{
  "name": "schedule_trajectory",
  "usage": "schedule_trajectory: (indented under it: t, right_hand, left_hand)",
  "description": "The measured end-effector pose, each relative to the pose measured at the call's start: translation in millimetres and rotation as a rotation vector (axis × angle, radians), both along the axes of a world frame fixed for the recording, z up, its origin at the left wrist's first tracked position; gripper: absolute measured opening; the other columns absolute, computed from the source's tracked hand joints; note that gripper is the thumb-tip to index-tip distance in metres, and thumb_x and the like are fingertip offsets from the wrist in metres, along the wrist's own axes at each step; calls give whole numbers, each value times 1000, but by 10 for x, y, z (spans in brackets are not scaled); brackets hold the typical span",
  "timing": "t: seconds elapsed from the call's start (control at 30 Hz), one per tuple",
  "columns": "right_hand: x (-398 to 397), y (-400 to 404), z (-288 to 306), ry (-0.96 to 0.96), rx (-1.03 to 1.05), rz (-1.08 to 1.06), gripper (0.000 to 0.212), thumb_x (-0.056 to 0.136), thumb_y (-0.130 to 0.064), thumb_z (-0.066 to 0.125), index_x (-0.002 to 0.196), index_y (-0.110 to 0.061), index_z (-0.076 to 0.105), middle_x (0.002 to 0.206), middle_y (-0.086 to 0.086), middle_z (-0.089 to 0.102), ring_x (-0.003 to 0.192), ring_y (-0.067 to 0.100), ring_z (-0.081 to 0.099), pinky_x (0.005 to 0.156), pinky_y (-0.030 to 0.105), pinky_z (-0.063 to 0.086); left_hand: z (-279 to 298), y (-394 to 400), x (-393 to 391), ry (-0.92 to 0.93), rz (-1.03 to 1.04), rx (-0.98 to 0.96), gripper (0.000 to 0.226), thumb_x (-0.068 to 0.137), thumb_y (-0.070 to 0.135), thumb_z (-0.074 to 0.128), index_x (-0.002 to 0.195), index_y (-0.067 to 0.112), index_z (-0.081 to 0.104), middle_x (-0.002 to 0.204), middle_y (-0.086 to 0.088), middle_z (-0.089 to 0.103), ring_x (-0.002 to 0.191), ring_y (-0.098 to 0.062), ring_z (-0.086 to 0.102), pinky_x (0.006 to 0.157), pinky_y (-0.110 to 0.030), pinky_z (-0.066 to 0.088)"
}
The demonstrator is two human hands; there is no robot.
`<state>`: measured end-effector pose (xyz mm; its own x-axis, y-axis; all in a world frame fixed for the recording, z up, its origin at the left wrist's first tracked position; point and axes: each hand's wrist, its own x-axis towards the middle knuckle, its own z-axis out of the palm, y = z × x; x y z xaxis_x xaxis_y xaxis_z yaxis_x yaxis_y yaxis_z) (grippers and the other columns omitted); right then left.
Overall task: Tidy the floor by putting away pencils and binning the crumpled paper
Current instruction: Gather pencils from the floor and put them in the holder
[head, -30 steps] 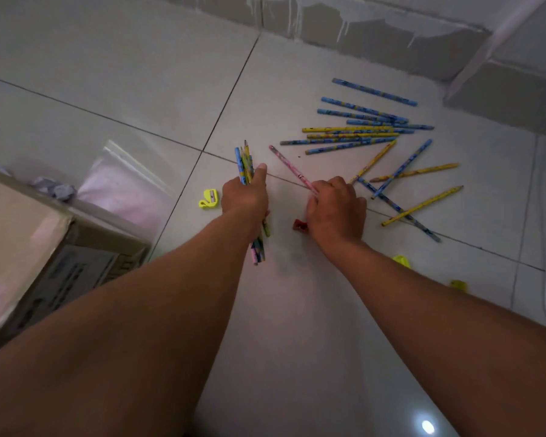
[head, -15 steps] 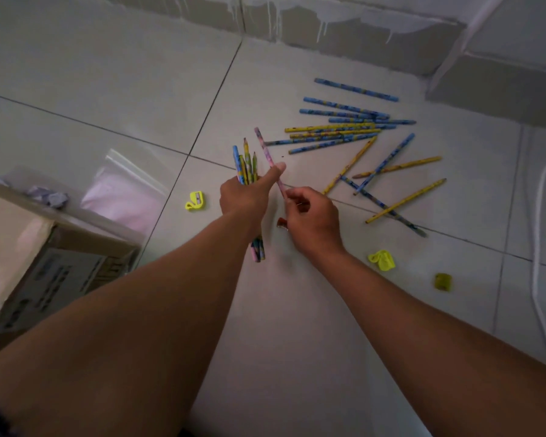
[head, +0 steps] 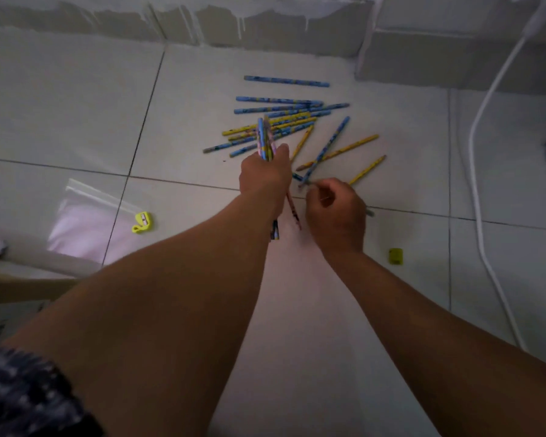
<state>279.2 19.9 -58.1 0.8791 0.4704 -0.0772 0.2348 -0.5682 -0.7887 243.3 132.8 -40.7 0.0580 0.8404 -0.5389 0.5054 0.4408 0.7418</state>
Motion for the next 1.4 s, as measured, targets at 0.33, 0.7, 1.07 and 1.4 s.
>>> schedule_trajectory:
  t: [0.33, 0.7, 1.07, 1.4]
  right_hand:
    - [337, -136, 4, 29, -449, -103, 31, 84, -48, 63, 97, -20, 64, 102, 6, 68, 98, 33, 63, 81, 36, 46]
    - [227, -25, 71, 129, -311, -185, 24, 81, -38, 62, 93, -20, 72, 95, 1, 72, 96, 31, 65, 78, 32, 48]
    - [-139, 34, -23, 82, 93, 239, 17, 82, -33, 61, 87, -22, 73, 78, -5, 73, 75, 13, 68, 70, 37, 56]
    - [200, -63, -133, -285, -210, 142, 25, 80, -21, 62, 103, -19, 71, 103, 4, 63, 101, 31, 59, 83, 43, 46]
  left_hand:
    - [-128, -123, 71, 38, -61, -12, 48, 87, 60, 62, 103, 15, 64, 97, -14, 72, 89, -30, 70, 87, -42, 58]
    - [-101, -52, 95, -28, -44, -65, 46, 81, 59, 72, 77, 16, 56, 73, -11, 62, 55, -24, 55, 54, -31, 52]
    - [30, 52, -28, -67, -45, -137, 58, 67, 62, 83, 77, 14, 52, 68, -4, 50, 57, -18, 45, 53, -28, 42]
    - [-79, 96, -138, -1, -29, -111, 51, 82, 58, 71, 99, 13, 58, 79, -2, 55, 79, -22, 56, 79, -33, 48]
